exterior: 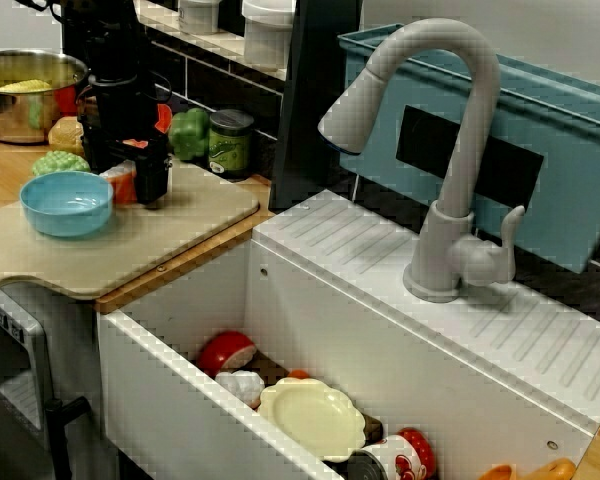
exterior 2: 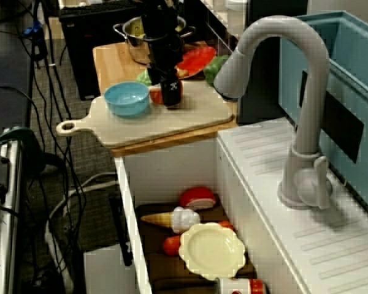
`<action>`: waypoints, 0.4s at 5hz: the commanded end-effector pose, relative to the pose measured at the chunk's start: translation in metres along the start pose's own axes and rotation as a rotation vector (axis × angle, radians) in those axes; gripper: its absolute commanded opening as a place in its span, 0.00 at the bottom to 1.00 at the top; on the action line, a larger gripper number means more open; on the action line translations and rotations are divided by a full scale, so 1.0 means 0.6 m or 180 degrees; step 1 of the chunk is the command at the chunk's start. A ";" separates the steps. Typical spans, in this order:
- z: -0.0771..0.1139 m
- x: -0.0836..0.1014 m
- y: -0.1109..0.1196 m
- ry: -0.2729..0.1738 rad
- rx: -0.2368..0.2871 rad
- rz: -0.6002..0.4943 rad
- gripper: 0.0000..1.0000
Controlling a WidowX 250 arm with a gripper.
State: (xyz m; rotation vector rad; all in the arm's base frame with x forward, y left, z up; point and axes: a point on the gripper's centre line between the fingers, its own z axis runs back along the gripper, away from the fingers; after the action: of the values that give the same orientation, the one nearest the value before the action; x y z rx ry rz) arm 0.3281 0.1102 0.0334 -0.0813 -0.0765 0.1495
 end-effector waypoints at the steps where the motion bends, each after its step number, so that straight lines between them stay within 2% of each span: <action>1: 0.011 -0.013 0.014 0.0019 -0.0104 0.0048 1.00; 2: 0.033 0.001 0.020 0.0026 -0.0214 0.0076 1.00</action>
State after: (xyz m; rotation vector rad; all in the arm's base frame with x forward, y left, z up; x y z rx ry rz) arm 0.3206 0.1163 0.0395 -0.1669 -0.0268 0.1734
